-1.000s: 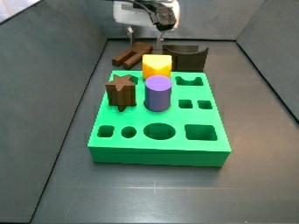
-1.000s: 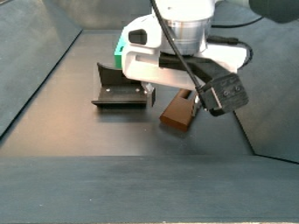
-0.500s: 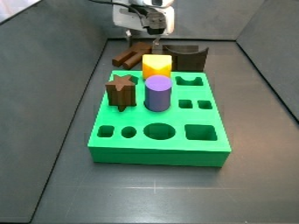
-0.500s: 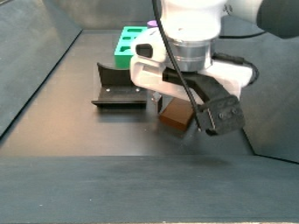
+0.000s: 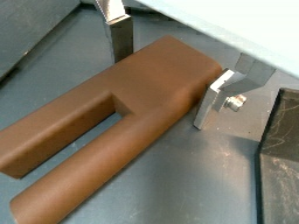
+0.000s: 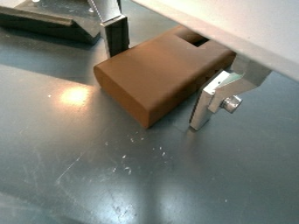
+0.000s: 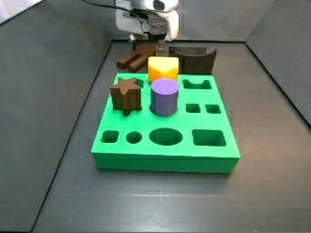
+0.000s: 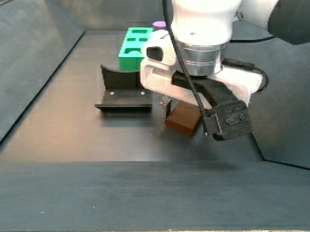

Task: Pick up the square-circle object. Move up. Rotate the square-circle object. Place the square-circle object on the fixture. Regrasp the square-circle object. Move to above the board. Insert the square-circle object.
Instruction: Pick up the square-circle object.

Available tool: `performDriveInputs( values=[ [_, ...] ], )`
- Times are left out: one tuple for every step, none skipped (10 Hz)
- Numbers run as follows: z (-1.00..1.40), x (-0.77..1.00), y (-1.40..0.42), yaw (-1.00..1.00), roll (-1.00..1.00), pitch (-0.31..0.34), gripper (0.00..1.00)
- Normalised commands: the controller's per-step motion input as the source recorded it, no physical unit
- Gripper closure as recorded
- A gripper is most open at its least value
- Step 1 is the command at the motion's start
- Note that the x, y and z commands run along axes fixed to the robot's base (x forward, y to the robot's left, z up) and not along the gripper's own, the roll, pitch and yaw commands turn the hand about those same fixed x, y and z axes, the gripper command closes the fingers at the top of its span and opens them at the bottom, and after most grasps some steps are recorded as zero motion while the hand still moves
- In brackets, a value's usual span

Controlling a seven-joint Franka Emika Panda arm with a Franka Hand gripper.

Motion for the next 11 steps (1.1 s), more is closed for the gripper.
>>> performDriveInputs(
  values=[
    [0.00,0.00,0.00,0.00,0.00,0.000,0.00],
    [0.00,0.00,0.00,0.00,0.00,0.000,1.00],
    [0.00,0.00,0.00,0.00,0.00,0.000,1.00],
    [0.00,0.00,0.00,0.00,0.00,0.000,1.00],
    [0.00,0.00,0.00,0.00,0.00,0.000,1.00],
    [0.00,0.00,0.00,0.00,0.00,0.000,1.00],
    [0.00,0.00,0.00,0.00,0.00,0.000,1.00],
    [0.00,0.00,0.00,0.00,0.00,0.000,1.00],
    [0.00,0.00,0.00,0.00,0.00,0.000,1.00],
    [0.00,0.00,0.00,0.00,0.00,0.000,1.00],
    [0.00,0.00,0.00,0.00,0.00,0.000,1.00]
  ],
)
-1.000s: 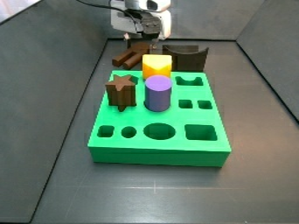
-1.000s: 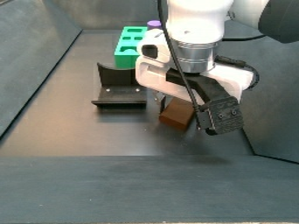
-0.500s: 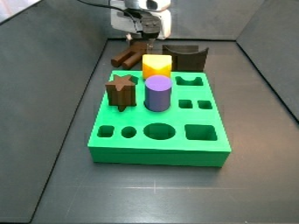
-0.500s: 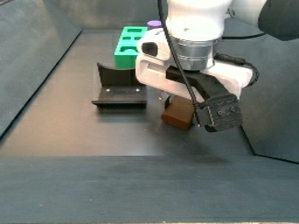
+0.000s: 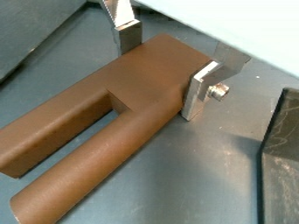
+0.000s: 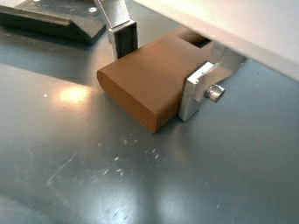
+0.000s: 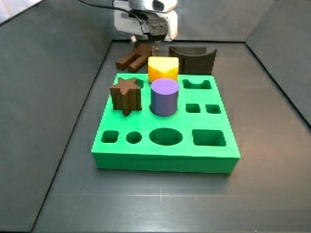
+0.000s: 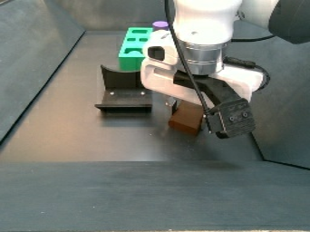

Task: Pick up the square-circle object. Move up. Rotate the square-circle object. Place the square-circle object on the fixture. Regrasp the square-circle object. Move to above the board. Insert the square-circle object.
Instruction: Pick up the square-circle object, then move up.

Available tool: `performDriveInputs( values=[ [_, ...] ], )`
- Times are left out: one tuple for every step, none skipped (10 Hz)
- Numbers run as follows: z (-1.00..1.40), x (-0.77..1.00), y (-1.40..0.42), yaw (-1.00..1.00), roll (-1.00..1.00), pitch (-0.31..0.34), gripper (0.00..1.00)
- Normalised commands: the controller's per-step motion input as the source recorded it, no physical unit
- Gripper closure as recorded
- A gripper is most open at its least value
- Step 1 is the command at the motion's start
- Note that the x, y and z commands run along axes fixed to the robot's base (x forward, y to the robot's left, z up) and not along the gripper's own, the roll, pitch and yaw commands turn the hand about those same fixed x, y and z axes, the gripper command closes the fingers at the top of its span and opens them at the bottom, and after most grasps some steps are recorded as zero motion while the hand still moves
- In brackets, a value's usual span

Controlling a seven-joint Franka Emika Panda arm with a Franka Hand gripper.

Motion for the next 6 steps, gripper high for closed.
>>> performDriveInputs(
  values=[
    [0.00,0.00,0.00,0.00,0.00,0.000,1.00],
    [0.83,0.00,0.00,0.00,0.00,0.000,1.00],
    [0.83,0.03,-0.04,-0.01,0.00,-0.010,1.00],
    [0.72,0.00,-0.04,-0.02,0.01,0.016,1.00],
    [0.60,0.00,-0.02,-0.01,0.03,0.040,1.00],
    [0.52,-0.01,-0.01,-0.02,0.05,0.059,1.00]
  ],
)
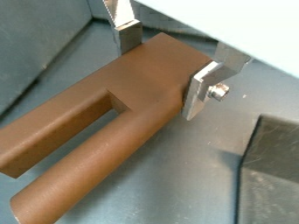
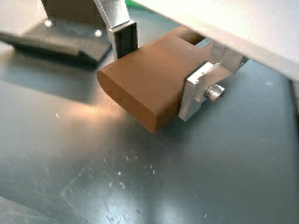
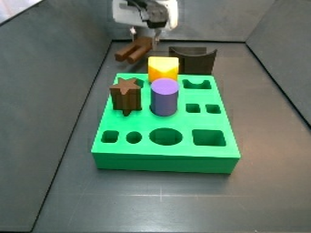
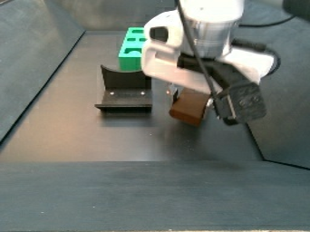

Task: Pick up the square-circle object. Move up. Rotate the square-circle object. Place the square-circle object on the fixture. Regrasp the square-circle object. Move to above the board. Insert the square-circle object.
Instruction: Move up, then rotate the square-circle object.

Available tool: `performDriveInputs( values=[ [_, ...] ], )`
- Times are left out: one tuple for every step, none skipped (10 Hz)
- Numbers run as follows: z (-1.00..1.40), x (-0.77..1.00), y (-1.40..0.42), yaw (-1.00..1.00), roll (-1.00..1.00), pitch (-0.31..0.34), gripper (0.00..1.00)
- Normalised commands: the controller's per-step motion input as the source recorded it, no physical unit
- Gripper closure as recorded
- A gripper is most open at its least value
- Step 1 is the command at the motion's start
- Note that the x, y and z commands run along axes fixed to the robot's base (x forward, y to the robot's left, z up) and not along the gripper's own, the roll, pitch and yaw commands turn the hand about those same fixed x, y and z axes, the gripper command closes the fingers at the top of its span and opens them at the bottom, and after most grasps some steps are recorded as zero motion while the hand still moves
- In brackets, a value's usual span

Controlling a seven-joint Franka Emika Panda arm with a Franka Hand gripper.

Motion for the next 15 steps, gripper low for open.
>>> performDriveInputs(
  values=[
    [0.31,0.00,-0.01,-0.01,0.07,0.105,1.00],
    [0.23,0.00,0.00,-0.01,0.08,0.119,1.00],
    [0.83,-0.25,-0.50,0.00,0.00,0.000,1.00],
    [0.77,-0.24,-0.48,0.01,0.02,-0.012,1.00],
    [0.68,-0.17,-0.29,0.01,0.07,-0.025,1.00],
    [0.62,-0.13,-0.19,0.01,0.08,-0.014,1.00],
    [0.45,-0.06,-0.10,0.02,0.10,0.037,1.00],
    [0.32,-0.04,-0.06,0.02,0.11,0.081,1.00],
    [0.21,-0.02,-0.04,0.02,0.11,0.115,1.00],
    [0.00,0.00,0.00,-1.00,0.00,0.000,1.00],
    [-0.09,0.01,0.01,-1.00,0.00,-0.002,1.00],
    [-0.08,0.02,0.02,-1.00,-0.01,-0.005,1.00],
    [-0.06,0.03,0.02,-1.00,-0.01,-0.007,1.00],
    [-0.04,0.03,0.02,-1.00,-0.01,-0.008,1.00],
    [-0.04,0.04,0.02,-1.00,-0.01,-0.008,1.00]
  ],
)
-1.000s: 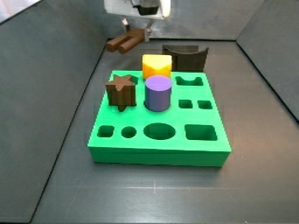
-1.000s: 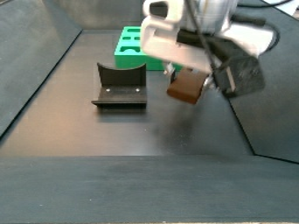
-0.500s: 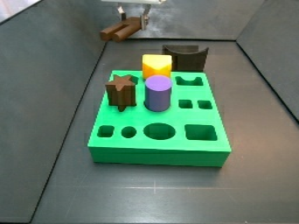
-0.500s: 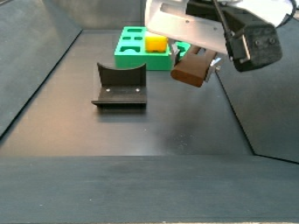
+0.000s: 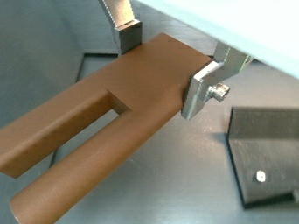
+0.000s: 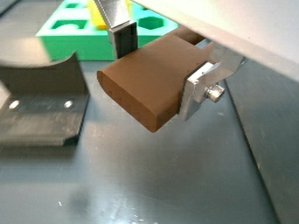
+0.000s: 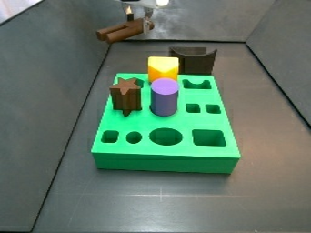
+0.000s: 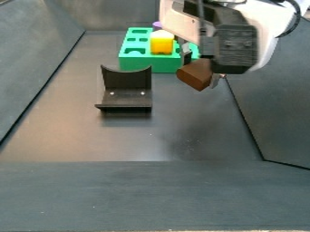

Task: Pick up the square-circle object. Move up. Rotate the square-circle object. Place the square-circle object on the fixture. Regrasp the square-circle object. Move to above the board. Insert the square-circle object.
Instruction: Rotate the square-circle object.

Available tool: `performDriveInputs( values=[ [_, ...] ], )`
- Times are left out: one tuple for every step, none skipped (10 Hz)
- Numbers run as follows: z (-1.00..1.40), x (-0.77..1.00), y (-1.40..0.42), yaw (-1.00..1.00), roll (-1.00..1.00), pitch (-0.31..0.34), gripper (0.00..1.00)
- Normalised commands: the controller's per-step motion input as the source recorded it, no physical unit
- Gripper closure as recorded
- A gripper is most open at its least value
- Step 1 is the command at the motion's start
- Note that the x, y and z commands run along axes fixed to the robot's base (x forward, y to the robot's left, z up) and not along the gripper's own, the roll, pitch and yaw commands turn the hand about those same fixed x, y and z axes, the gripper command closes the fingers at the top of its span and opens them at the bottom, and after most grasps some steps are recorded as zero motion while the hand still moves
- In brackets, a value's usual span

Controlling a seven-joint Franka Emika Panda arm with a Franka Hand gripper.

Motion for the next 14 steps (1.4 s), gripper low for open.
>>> performDriveInputs(
  values=[
    [-0.03,0.04,0.02,-1.00,-0.01,-0.009,1.00],
    [-0.02,0.04,0.02,-1.00,-0.01,-0.010,1.00],
    [-0.02,0.04,0.02,-1.00,-0.01,-0.010,1.00],
    [-0.02,0.04,0.02,-1.00,-0.01,-0.010,1.00],
    [-0.02,0.04,0.02,-1.00,-0.01,-0.011,1.00],
    [-0.02,0.04,0.02,-1.00,-0.01,-0.011,1.00],
    [-0.02,0.04,0.02,-1.00,-0.01,-0.011,1.00],
    [-0.02,0.04,0.02,-1.00,-0.01,-0.012,1.00],
    [-0.02,0.04,0.02,-1.00,-0.01,-0.012,1.00],
    [-0.02,0.04,0.02,-1.00,-0.01,-0.013,1.00],
    [-0.02,0.04,0.02,-1.00,-0.01,-0.013,1.00],
    [-0.02,0.04,0.02,-1.00,-0.01,-0.014,1.00],
    [-0.02,0.04,0.02,-1.00,-0.01,-0.014,1.00],
    [-0.02,0.04,0.02,-1.00,-0.01,-0.015,1.00]
  ],
)
